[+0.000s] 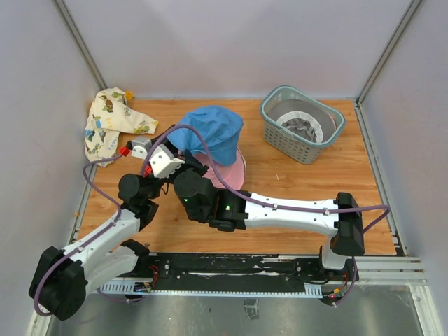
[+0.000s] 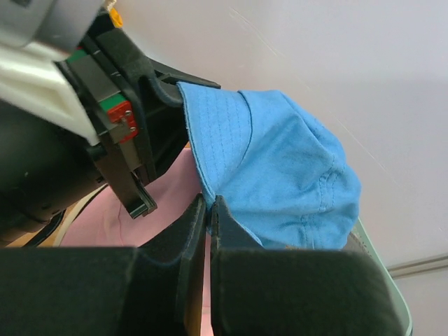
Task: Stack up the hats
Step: Stack the hat on the hat.
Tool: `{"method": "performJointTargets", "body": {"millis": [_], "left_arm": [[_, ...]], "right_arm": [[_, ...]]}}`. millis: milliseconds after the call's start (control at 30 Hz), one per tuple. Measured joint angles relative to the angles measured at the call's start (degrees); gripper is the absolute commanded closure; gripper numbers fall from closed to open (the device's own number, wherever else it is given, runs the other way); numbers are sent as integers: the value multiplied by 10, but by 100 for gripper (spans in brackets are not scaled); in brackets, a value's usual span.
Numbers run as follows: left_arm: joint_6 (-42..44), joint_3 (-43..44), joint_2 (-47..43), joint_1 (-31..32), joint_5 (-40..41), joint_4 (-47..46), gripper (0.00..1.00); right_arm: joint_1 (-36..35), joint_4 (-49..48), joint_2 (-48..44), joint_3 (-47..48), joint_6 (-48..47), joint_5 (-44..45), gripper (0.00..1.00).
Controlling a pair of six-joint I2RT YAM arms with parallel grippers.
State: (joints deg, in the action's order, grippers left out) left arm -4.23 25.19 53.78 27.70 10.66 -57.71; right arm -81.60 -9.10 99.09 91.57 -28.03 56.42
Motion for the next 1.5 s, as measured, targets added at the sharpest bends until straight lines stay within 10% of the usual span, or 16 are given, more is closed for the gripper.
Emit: {"method": "performJointTargets", "body": {"millis": [567, 1200, 1500], "left_arm": [[-29, -166, -66, 6, 88, -146, 96], [-113, -240, -177, 13, 22, -82, 94], [-126, -243, -193, 0, 49, -55, 94]], "right_arm": [[-2, 16, -1, -38, 46, -66, 99], [-14, -21, -77, -161, 89, -87, 99], [-17, 13, -151, -222, 127, -38, 49]]}}
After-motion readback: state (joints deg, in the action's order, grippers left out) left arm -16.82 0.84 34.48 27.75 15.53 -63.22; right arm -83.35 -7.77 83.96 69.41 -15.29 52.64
